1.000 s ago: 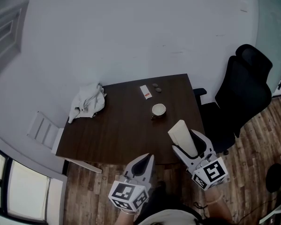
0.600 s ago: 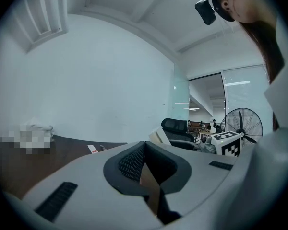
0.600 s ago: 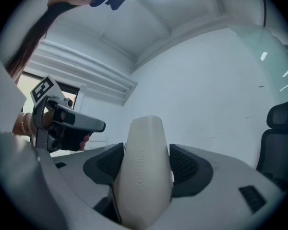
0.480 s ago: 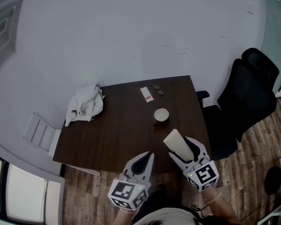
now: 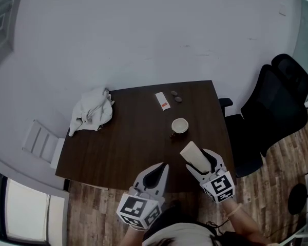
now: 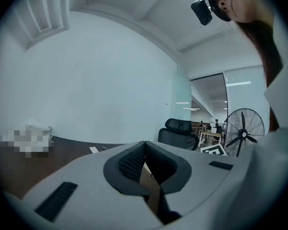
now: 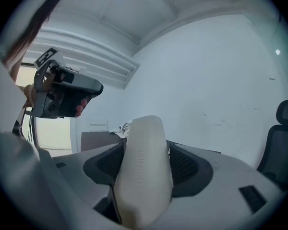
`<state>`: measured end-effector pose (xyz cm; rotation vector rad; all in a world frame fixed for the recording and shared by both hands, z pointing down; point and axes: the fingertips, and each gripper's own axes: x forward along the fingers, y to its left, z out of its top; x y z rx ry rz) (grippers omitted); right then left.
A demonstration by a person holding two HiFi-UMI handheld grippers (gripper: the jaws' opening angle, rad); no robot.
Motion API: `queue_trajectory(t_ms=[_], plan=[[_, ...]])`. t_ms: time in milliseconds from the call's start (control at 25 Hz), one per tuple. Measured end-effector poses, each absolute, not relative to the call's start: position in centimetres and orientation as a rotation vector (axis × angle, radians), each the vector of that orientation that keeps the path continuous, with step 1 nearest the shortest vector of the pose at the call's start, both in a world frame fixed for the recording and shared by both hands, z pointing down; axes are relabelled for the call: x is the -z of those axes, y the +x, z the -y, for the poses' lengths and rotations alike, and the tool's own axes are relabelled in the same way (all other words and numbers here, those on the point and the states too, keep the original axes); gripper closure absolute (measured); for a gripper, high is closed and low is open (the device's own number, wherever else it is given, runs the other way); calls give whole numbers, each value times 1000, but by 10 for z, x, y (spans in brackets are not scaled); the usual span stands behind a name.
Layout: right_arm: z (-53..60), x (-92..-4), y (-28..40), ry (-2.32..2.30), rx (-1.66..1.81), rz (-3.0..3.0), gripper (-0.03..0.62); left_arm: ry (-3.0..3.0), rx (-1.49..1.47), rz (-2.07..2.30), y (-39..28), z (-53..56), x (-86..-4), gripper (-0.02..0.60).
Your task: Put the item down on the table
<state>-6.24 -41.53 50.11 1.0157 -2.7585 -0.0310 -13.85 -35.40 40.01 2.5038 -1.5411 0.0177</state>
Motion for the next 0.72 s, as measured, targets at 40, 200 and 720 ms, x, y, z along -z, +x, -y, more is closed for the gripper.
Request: queue_trajectory(t_ms=[40, 200, 720], plan=[[419, -506, -64, 1010, 33, 2745, 287, 2502, -16, 1540, -140, 357, -400, 563], [433, -532, -68, 988, 33, 2680, 287, 2493, -10, 1534, -145, 367, -402, 563], [458, -604, -92, 864, 37, 2561, 287, 2493, -1, 1528, -160, 385, -404, 563]])
